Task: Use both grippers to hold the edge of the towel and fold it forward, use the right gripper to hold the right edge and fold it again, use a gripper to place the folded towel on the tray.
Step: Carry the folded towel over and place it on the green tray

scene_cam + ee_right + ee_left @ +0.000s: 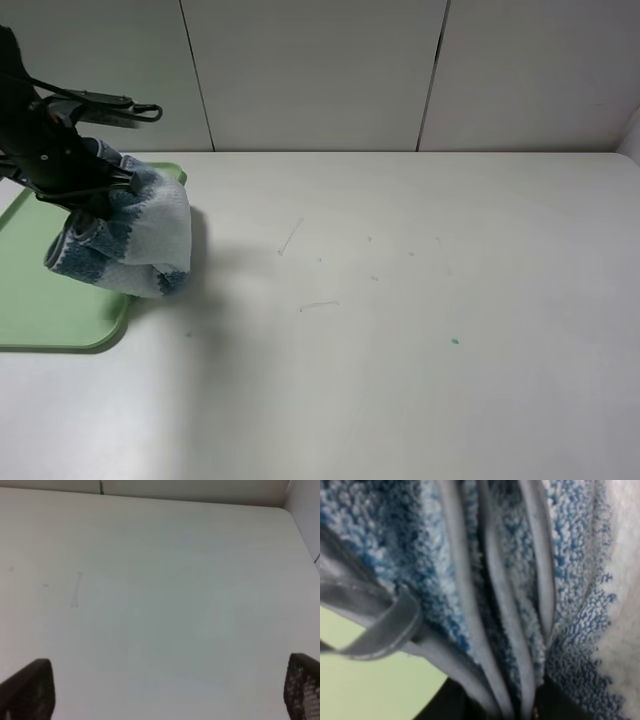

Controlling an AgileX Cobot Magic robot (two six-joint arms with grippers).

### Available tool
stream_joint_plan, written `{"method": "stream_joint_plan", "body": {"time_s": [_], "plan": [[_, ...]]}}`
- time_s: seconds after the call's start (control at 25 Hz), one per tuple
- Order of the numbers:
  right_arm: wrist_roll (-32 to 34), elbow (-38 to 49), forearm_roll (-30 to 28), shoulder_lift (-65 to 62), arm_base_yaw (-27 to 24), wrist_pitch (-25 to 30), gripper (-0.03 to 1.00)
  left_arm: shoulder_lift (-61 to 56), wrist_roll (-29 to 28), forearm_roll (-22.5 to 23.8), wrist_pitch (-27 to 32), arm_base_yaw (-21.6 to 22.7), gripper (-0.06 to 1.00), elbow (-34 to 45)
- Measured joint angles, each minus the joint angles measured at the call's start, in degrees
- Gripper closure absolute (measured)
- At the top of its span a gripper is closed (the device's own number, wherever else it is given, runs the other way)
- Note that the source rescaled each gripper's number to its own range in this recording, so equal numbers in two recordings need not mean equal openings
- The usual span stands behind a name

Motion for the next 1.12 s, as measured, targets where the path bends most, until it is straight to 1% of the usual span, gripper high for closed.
{"method": "stream_joint_plan", "body": {"time_s": [0.16, 0.32, 0.56, 0.64, 1.12], "plan": [[0.0, 0.0, 0.0, 0.0, 0.0, 0.0, -0.03, 0.1, 5.1, -4.3, -2.1, 5.5, 0.76, 0.0], [0.0, 0.0, 0.0, 0.0, 0.0, 0.0, -0.03, 1.4, 7.7, -5.5, -4.1, 9.0, 0.76, 0.1], [0.0, 0.0, 0.0, 0.0, 0.0, 0.0, -0.03, 3.7, 9.2, -5.5, -9.9, 10.9, 0.76, 0.2], [0.0, 0.0, 0.0, 0.0, 0.0, 0.0, -0.03, 4.4, 9.4, -5.5, -10.9, 11.5, 0.76, 0.2], [0.0, 0.0, 0.0, 0.0, 0.0, 0.0, -0.03, 5.5, 10.2, -4.2, -11.2, 14.3, 0.76, 0.2]]}}
